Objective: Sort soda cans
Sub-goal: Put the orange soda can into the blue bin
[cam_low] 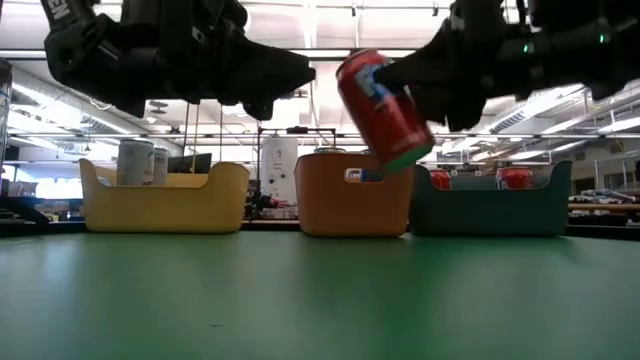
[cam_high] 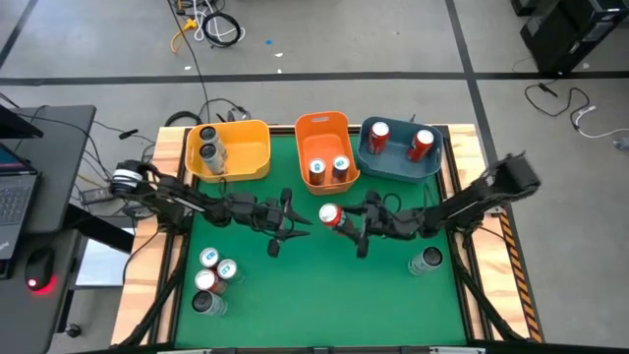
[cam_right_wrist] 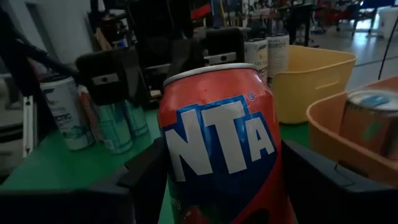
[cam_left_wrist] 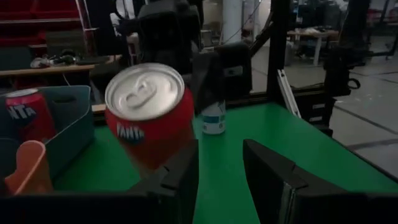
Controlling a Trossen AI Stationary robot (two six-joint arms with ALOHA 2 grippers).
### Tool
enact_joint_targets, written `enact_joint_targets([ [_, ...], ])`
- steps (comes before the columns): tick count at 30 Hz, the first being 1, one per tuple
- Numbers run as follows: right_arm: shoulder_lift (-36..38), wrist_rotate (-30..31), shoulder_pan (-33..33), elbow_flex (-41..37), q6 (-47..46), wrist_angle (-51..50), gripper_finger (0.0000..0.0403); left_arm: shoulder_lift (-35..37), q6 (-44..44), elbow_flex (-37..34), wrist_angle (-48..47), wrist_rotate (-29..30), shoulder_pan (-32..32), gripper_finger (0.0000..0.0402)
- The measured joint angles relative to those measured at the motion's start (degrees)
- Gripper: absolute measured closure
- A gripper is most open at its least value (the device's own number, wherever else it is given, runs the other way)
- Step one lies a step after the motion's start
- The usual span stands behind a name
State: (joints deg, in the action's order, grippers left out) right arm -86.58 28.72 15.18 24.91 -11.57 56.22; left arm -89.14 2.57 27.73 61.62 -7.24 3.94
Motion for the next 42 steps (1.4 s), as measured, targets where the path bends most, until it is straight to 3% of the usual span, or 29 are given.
enact_joint_targets([
  [10,-22.79,1.28,0.27,0.19,1.47,26.18,0.0144,-0.49,1.23,-2.97,9.39,1.19,1.78,0.0305],
  [16,-30.29,1.04,-0.70,2.40,0.98,32.00,0.0144,-0.33,1.25,-1.26,2.37,4.83,1.34,0.0354],
  [20,-32.18,0.64,-1.07,4.47,1.46,31.87,0.0142,-0.33,1.24,2.89,-7.82,5.58,0.70,0.0393],
  [27,-32.29,0.60,-1.05,4.91,2.13,31.89,0.0144,-0.33,1.25,8.46,-23.51,12.53,0.56,0.0394],
  [32,-32.29,0.60,-1.03,4.89,1.33,31.15,0.0140,-0.33,1.46,10.08,-27.25,13.85,0.57,0.0398],
  [42,-32.29,0.23,-0.94,4.87,0.59,30.47,0.0128,-1.80,1.53,10.19,-26.15,12.04,0.53,0.0400],
])
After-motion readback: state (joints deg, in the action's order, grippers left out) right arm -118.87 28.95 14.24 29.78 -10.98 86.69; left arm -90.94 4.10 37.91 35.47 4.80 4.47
